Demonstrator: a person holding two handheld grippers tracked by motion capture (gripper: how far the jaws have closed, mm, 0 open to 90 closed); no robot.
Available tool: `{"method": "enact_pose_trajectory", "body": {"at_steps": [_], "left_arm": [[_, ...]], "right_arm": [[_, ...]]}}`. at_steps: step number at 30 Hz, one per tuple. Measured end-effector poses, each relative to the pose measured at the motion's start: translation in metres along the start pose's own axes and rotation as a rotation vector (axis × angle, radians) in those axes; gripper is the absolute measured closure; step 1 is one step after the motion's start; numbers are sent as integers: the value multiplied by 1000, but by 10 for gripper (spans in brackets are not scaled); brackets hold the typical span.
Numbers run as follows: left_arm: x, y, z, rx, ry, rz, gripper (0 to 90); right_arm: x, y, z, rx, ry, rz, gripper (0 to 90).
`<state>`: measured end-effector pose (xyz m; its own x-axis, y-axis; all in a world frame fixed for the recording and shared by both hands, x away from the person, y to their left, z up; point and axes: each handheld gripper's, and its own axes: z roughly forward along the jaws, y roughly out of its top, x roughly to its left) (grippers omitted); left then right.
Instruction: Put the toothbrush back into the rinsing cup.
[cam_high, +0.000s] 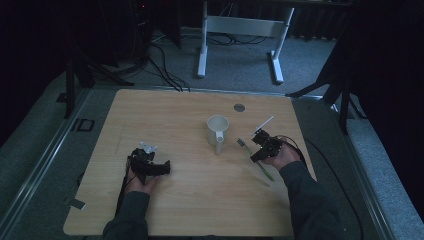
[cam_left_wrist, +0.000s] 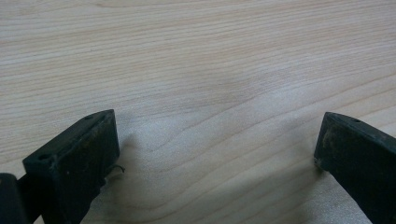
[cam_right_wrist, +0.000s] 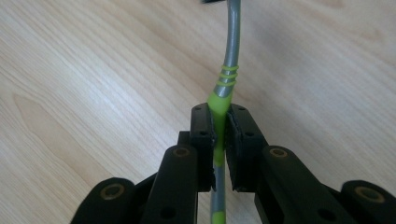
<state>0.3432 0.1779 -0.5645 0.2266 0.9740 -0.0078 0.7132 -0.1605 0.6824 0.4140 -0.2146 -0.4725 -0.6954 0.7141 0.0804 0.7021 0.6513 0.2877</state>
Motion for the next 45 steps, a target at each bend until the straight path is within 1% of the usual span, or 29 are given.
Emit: {"method": "enact_pose_trajectory", "body": {"at_steps": [4, 9, 15, 18, 23, 28, 31, 34, 35, 36, 45], "left_arm": [[0, 0, 0, 0, 0, -1, 1], [0, 0, 0, -1, 0, -1, 1], [0, 0, 0, -1, 0, -1, 1], [0, 0, 0, -1, 0, -1, 1], [0, 0, 0, -1, 0, -1, 1], [0, 0, 0, -3, 0, -3, 1], [0, 0, 0, -1, 0, -1, 1], [0, 0, 0, -1, 0, -2, 1], [0, 0, 0, -1, 0, -2, 1], [0, 0, 0, -1, 0, -2, 1], [0, 0, 0, -1, 0, 0, 1]], "right_arm": [[-2, -2, -7, -56, 11, 18, 818], [-5, -7, -14, -109, 23, 37, 818], [-8, -9, -19, -146, 50, 45, 818], [-8, -9, -22, -172, 64, 49, 818], [-7, -8, -26, -220, 67, 51, 818], [-7, -7, -31, -280, 67, 51, 818], [-7, -7, -34, -312, 62, 51, 818], [-6, -6, -37, -346, 60, 60, 818], [-6, -6, -37, -346, 60, 60, 818], [-5, -4, -39, -372, 67, 62, 818], [0, 4, -45, -423, 63, 49, 818]]}}
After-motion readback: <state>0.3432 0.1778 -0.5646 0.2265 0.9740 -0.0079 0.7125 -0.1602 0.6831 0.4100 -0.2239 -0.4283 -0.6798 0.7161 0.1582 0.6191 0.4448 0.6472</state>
